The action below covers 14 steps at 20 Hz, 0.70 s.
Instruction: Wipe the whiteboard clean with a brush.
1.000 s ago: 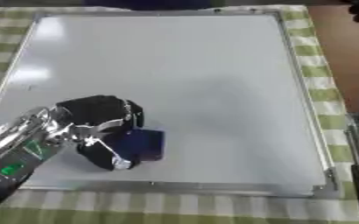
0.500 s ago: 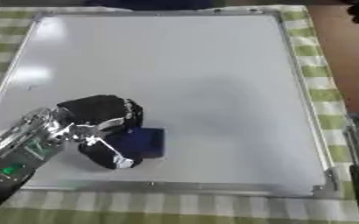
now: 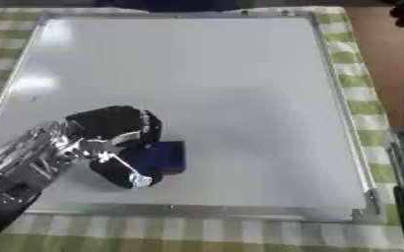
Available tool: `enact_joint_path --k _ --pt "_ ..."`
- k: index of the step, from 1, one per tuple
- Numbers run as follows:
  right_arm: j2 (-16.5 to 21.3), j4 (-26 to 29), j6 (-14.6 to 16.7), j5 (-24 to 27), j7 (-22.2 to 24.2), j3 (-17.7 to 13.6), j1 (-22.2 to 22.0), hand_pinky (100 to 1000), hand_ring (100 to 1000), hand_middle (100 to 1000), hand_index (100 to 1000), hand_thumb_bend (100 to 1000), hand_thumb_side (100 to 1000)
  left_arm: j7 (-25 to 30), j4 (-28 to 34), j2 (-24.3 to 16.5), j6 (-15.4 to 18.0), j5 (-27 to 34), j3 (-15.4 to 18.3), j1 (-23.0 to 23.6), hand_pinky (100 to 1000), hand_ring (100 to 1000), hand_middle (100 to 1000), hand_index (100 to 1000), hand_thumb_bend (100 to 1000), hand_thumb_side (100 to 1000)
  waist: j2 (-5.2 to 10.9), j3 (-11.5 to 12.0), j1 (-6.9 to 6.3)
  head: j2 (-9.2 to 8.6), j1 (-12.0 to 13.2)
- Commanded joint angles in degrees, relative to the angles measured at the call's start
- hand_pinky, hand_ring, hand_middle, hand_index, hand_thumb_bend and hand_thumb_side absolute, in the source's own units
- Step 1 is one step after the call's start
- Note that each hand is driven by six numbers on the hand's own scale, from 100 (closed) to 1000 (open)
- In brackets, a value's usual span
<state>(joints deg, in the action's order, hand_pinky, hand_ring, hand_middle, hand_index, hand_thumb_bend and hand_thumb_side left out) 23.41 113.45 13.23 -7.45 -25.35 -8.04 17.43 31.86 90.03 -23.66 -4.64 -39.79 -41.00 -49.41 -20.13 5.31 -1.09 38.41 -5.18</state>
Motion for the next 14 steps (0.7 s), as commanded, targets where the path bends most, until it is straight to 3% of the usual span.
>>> enact_joint_path --k 1,14 --pt "0.6 1.1 0.1 0.0 0.2 -0.3 0.4 608 524 471 394 100 813 0.0 -0.6 -0.3 0.4 0.3 0.2 -0.1 506 623 505 100 302 318 0.95 -0.1 0.12 -0.69 0.1" --pt "0.8 1.1 0.1 0.3 0.3 -0.3 0.3 610 525 472 393 100 816 -1.9 0.0 -2.1 -1.4 0.9 2.6 1.3 485 601 481 100 250 290 1.5 0.4 -0.11 -0.77 -0.1"
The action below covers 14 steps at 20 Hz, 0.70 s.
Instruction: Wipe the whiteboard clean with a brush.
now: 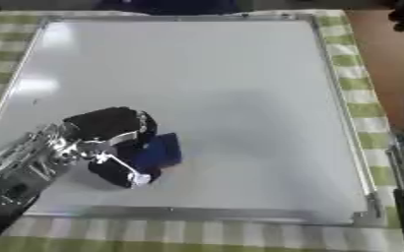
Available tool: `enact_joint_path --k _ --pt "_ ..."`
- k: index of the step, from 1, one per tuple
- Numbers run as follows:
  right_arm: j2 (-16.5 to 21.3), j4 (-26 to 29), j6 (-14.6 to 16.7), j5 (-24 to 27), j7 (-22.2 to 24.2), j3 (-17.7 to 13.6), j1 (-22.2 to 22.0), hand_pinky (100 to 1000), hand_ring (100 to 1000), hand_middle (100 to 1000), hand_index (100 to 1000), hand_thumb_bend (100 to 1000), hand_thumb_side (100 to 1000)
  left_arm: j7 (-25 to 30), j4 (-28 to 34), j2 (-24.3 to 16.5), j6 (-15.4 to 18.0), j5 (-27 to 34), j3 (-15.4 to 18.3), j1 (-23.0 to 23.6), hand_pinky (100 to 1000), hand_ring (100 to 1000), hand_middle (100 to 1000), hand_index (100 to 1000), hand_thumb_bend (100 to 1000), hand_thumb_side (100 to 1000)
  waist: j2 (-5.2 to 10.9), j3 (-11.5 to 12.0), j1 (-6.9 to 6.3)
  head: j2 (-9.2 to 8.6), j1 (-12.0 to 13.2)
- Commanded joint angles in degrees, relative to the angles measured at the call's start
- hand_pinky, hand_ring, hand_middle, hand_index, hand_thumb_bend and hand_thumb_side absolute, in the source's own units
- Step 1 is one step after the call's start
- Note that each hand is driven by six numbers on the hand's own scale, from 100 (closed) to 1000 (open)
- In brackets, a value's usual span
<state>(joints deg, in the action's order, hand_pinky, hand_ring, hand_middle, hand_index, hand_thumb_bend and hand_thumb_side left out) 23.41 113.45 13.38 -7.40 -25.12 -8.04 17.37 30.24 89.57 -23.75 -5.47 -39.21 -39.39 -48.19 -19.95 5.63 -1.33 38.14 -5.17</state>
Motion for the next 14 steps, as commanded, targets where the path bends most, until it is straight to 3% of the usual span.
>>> enact_joint_path --k 1,14 --pt "0.8 1.1 0.0 0.3 0.0 -0.3 0.3 610 525 472 393 100 816 -0.5 0.8 -2.2 -0.8 0.3 1.4 0.2 484 600 481 100 247 285 1.38 0.1 0.1 -0.52 -0.1" --pt "0.9 1.1 -0.1 0.3 0.1 -0.5 0.0 612 526 471 393 100 818 -2.6 3.6 -5.9 -5.0 1.9 6.6 2.2 463 582 453 100 189 279 1.68 0.5 -0.05 -0.76 -0.1"
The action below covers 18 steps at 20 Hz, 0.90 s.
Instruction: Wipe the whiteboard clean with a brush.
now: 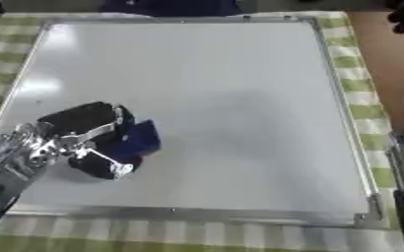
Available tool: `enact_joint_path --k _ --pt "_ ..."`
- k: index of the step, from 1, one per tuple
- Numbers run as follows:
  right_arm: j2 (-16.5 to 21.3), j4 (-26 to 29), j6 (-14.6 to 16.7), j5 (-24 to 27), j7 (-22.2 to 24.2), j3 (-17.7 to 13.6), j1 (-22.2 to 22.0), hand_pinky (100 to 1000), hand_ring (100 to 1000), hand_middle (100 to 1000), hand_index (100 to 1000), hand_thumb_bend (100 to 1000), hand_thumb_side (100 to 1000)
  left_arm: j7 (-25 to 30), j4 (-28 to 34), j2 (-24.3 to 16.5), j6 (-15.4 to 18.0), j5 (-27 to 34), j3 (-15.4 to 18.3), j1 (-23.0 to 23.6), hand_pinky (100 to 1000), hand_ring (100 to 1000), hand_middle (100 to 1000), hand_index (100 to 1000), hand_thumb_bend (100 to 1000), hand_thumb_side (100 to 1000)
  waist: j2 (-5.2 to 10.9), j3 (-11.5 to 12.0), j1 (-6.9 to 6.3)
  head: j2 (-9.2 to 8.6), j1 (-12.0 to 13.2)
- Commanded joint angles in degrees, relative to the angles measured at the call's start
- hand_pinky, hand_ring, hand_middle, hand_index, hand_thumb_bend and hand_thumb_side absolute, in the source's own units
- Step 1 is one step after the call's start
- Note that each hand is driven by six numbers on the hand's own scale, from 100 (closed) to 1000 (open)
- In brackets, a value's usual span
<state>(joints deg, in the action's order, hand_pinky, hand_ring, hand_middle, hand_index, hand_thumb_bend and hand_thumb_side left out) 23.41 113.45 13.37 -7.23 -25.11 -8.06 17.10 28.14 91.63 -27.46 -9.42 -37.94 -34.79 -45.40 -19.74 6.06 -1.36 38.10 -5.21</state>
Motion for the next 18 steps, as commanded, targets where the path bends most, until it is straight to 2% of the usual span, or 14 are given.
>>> enact_joint_path --k 1,9,18 --pt "0.9 1.1 -0.1 0.1 0.1 -0.5 0.2 612 526 471 393 100 818 -0.7 1.8 -2.7 -1.5 0.8 2.7 -0.5 463 582 452 100 190 279 1.47 0.2 -0.05 -0.73 0.0" --pt "1.0 1.1 0.0 0.0 -0.2 -0.6 0.0 613 526 471 393 100 818 -1.9 2.0 -6.0 -4.6 1.9 7.1 -0.8 462 580 442 100 189 276 1.45 0.3 -0.15 -1.0 0.1" --pt "1.1 1.1 -0.1 -0.2 -0.3 -0.8 -0.1 613 526 470 391 100 817 -4.8 -4.4 -8.2 -8.3 2.8 12.5 -1.8 462 580 440 100 182 274 1.28 0.4 -0.21 -1.32 0.7"
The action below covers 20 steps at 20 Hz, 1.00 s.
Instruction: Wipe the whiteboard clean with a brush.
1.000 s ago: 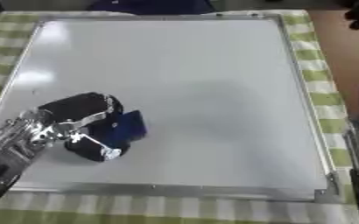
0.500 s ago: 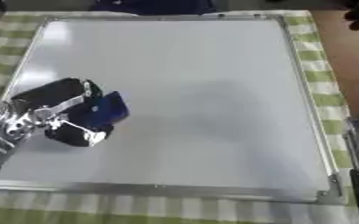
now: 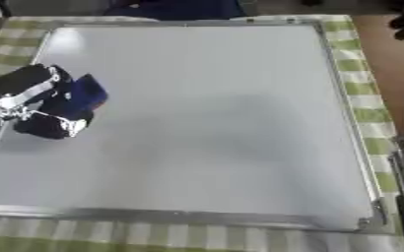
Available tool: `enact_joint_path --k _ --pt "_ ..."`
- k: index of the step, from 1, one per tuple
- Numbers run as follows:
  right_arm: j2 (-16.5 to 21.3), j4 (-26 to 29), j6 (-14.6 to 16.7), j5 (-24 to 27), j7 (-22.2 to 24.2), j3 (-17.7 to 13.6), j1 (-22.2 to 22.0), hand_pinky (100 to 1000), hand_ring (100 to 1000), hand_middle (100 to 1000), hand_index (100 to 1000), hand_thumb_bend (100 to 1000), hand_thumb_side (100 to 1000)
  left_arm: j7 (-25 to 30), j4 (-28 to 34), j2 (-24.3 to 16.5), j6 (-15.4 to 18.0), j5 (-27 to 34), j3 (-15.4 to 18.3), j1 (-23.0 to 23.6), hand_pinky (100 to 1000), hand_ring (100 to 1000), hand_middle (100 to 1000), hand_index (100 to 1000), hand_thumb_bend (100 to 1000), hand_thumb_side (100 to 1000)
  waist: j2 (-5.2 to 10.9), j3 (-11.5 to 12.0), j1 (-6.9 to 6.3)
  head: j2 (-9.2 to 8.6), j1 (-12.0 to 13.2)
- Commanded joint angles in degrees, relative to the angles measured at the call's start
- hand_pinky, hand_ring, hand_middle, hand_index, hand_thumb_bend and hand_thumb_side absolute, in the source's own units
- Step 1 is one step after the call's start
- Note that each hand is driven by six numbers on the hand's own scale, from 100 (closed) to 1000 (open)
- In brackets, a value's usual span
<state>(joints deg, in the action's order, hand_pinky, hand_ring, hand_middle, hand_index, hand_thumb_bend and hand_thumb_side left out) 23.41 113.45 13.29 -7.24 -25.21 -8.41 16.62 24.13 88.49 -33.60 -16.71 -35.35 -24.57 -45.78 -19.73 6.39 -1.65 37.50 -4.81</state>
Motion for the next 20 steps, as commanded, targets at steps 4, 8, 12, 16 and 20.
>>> enact_joint_path --k 4,8,12,16,20 --pt "1.1 1.1 0.0 -0.3 -0.3 -0.5 0.3 614 526 470 391 100 817 -2.1 -5.2 -2.0 -2.1 0.1 4.6 -2.7 462 579 441 100 174 275 1.11 0.1 0.16 -0.8 0.5" --pt "1.1 1.1 0.1 -0.4 -0.4 -0.6 0.3 614 527 470 391 100 816 -3.9 -9.4 -1.3 -3.5 0.5 6.8 -3.8 460 576 440 100 162 285 0.94 0.1 0.3 -0.85 0.5" --pt "1.1 1.1 0.1 -0.4 -0.5 -0.6 0.4 615 526 469 391 100 815 -5.7 -13.0 -0.6 -5.0 0.9 8.6 -4.8 460 575 436 100 160 290 0.8 0.1 0.38 -0.84 0.4" --pt "1.0 1.1 0.1 -0.4 -0.5 -0.6 0.3 615 526 469 391 100 815 -7.0 -15.7 -0.3 -6.2 0.9 9.7 -5.2 459 575 433 100 162 293 0.72 0.1 0.45 -0.75 0.3" --pt "1.0 1.1 0.2 -0.4 -0.5 -0.6 0.4 616 526 469 391 100 814 -8.0 -17.2 0.1 -7.3 1.4 10.2 -5.2 457 573 429 100 161 299 0.67 -0.1 0.66 -0.72 0.5"
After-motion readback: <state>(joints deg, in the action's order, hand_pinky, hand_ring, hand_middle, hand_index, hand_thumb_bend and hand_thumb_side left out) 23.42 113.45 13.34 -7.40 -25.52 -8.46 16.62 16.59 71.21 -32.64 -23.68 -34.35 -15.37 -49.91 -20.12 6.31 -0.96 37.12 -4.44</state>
